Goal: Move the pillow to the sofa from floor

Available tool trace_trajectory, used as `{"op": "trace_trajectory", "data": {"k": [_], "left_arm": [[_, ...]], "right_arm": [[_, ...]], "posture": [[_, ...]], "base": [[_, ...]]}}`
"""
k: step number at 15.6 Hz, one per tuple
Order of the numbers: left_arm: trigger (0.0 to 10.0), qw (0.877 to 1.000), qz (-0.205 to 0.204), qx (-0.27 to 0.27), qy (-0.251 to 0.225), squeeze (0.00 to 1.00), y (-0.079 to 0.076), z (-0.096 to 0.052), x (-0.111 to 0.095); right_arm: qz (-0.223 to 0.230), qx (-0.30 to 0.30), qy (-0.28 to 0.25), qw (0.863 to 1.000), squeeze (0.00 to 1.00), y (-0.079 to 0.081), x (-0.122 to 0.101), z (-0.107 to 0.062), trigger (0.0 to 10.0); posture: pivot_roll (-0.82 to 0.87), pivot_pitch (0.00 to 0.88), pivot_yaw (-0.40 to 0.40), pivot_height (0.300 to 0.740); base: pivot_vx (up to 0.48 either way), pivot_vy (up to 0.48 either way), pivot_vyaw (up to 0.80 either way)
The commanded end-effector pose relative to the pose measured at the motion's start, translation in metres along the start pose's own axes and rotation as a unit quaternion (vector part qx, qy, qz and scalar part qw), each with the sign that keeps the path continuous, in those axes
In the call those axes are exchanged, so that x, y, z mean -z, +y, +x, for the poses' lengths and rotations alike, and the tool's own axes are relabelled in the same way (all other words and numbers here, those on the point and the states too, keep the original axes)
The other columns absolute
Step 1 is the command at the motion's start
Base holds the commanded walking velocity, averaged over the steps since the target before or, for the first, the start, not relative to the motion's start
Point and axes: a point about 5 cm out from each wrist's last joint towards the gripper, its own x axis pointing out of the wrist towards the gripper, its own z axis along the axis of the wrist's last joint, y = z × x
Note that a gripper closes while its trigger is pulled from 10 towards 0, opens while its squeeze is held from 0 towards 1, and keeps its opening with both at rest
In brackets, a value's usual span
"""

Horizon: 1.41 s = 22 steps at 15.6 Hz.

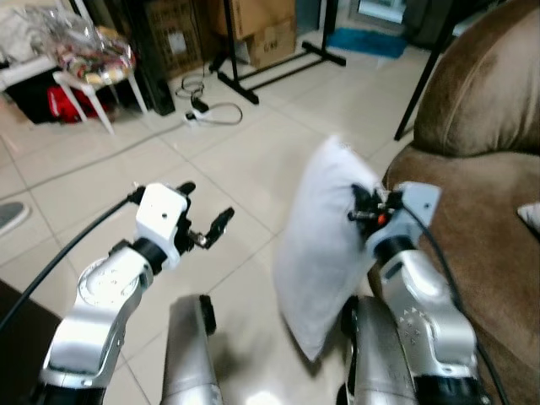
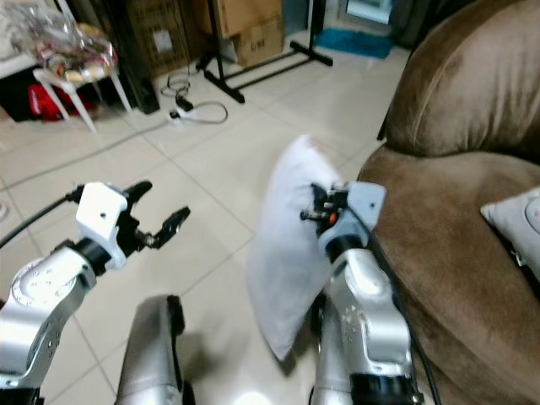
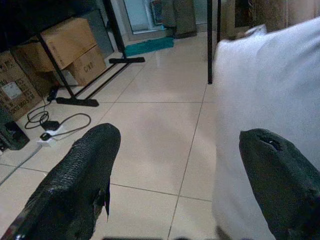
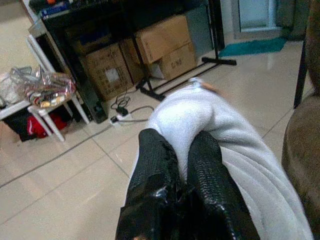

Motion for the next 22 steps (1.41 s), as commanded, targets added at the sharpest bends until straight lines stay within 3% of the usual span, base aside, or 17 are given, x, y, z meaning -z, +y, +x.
{"op": "trace_trajectory", "data": {"k": [1,7,11,16,22], "left_arm": [[10.0,1.0,-0.003,-0.003,0.004,0.0,0.0,-0.002,0.0],[10.0,1.0,-0.005,-0.01,0.01,0.0,-0.001,0.002,0.004],[10.0,1.0,-0.004,-0.025,0.011,0.0,0.009,0.003,0.005],[10.0,1.0,-0.013,-0.019,0.01,0.0,-0.002,0.004,0.009],[10.0,1.0,-0.013,-0.018,0.004,0.0,0.0,0.012,0.006]], "right_arm": [[-0.002,-0.002,-0.026,1.0,0.0,0.004,-0.017,-0.005,10.0],[-0.009,0.013,-0.01,1.0,0.0,0.002,-0.015,-0.013,10.0],[-0.005,0.027,-0.009,1.0,0.0,0.001,-0.018,-0.012,10.0],[-0.017,0.015,0.013,1.0,0.0,-0.001,-0.011,-0.02,10.0],[-0.003,0.028,0.008,1.0,0.0,0.0,-0.012,-0.016,10.0]], "posture": [[-0.04,0.0,0.058,0.53],[-0.06,0.0,0.069,0.595],[-0.07,0.0,0.057,0.635],[-0.09,0.0,0.047,0.69],[-0.09,0.0,0.064,0.74]], "base": [[0.0,0.0,0.0],[0.0,0.0,0.0],[0.0,0.0,0.0],[0.0,0.0,0.0],[0.0,0.0,0.0]]}}
